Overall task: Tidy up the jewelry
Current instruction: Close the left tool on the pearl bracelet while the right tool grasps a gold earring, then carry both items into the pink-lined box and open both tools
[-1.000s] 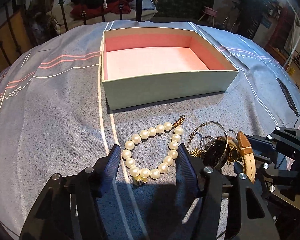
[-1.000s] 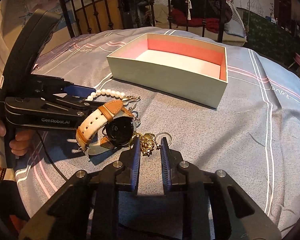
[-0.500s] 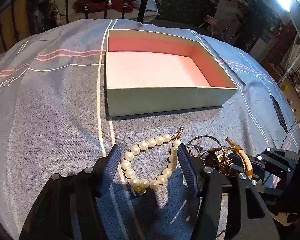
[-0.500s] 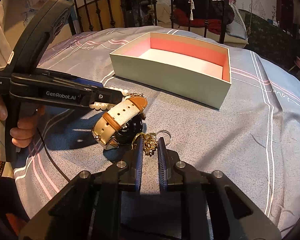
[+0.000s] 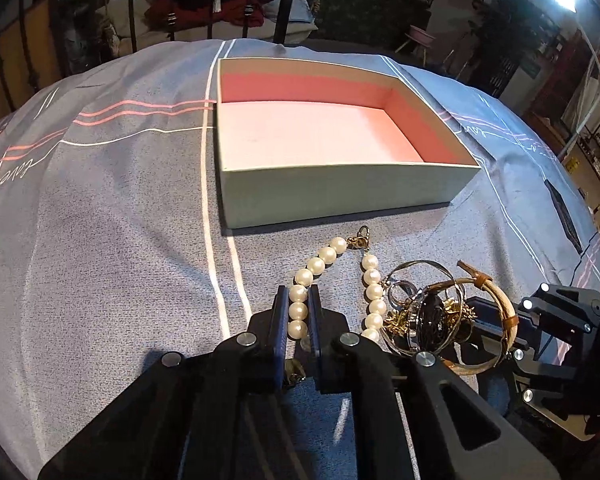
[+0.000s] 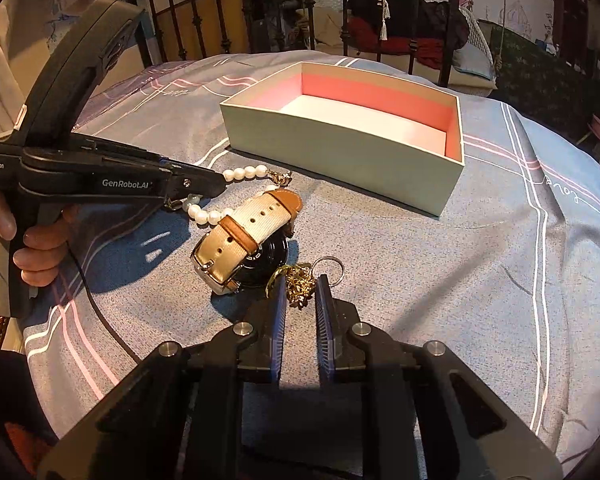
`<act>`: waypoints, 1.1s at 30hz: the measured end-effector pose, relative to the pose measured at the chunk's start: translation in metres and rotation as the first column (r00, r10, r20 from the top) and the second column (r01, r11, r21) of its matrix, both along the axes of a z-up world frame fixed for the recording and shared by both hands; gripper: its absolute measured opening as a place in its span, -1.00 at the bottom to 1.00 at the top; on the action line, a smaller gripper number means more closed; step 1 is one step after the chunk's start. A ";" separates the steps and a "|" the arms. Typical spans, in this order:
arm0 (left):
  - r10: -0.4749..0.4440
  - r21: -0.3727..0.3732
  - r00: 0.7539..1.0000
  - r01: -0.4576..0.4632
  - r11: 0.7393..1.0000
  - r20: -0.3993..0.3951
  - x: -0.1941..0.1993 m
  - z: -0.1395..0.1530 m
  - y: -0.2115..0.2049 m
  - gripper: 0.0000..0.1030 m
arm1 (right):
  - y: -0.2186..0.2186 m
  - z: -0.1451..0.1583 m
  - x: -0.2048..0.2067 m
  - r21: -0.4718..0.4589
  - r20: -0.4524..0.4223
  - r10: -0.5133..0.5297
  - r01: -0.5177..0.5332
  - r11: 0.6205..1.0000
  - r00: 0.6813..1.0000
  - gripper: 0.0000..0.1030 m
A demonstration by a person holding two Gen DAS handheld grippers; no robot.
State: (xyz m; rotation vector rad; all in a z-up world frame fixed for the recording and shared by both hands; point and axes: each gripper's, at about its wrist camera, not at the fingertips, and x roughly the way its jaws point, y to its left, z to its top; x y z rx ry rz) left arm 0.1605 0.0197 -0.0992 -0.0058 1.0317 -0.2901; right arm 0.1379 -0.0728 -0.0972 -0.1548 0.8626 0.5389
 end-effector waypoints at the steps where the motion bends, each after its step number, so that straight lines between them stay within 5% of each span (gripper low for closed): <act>1: -0.005 0.030 1.000 0.005 1.000 0.004 0.000 -0.001 -0.004 -0.81 | 0.001 0.000 0.000 -0.004 0.003 0.000 0.000 1.000 1.000 -0.68; 7: -0.053 0.153 0.998 0.049 0.987 0.025 -0.001 -0.001 -0.020 -0.82 | 0.003 0.000 -0.001 -0.010 0.012 0.001 -0.001 1.000 1.000 -0.69; 22: -0.065 0.024 0.975 0.061 0.998 0.213 -0.027 0.081 -0.024 -0.82 | -0.017 0.046 -0.015 0.065 0.132 -0.033 0.025 0.998 0.991 -0.69; 33: -0.021 -0.006 0.954 0.024 1.000 0.298 0.002 0.127 -0.034 -0.82 | -0.011 0.099 0.027 0.069 0.253 -0.061 0.045 0.997 0.966 -0.69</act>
